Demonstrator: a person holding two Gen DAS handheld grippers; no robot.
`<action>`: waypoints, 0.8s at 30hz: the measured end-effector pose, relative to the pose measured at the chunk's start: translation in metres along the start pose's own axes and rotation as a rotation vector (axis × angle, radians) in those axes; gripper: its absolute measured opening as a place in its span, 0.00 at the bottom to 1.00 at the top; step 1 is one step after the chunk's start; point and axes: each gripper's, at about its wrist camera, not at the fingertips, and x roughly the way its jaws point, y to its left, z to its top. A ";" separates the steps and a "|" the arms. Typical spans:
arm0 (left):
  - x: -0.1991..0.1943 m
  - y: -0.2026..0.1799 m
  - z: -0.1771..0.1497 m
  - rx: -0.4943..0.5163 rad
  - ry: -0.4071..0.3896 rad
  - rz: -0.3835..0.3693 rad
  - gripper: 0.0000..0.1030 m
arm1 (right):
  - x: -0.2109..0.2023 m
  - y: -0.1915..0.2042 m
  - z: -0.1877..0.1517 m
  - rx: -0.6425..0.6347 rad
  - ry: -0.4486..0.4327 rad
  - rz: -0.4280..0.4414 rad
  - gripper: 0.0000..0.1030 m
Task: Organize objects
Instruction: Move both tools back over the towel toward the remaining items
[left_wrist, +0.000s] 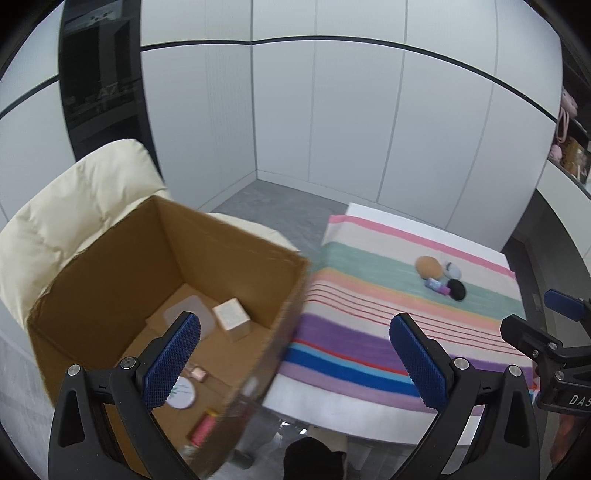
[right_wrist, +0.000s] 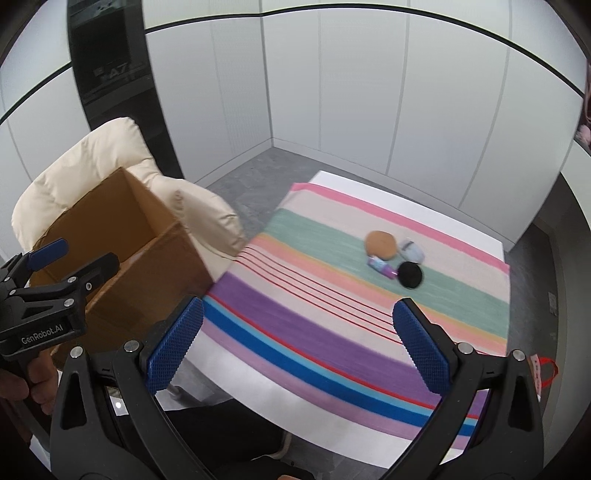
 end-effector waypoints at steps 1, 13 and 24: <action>0.001 -0.007 0.001 0.010 0.000 -0.007 1.00 | -0.002 -0.006 -0.001 0.008 -0.002 -0.007 1.00; 0.005 -0.071 0.004 0.095 0.002 -0.084 1.00 | -0.021 -0.073 -0.019 0.101 -0.005 -0.082 1.00; 0.007 -0.121 -0.001 0.149 0.021 -0.159 1.00 | -0.041 -0.119 -0.036 0.151 -0.011 -0.153 1.00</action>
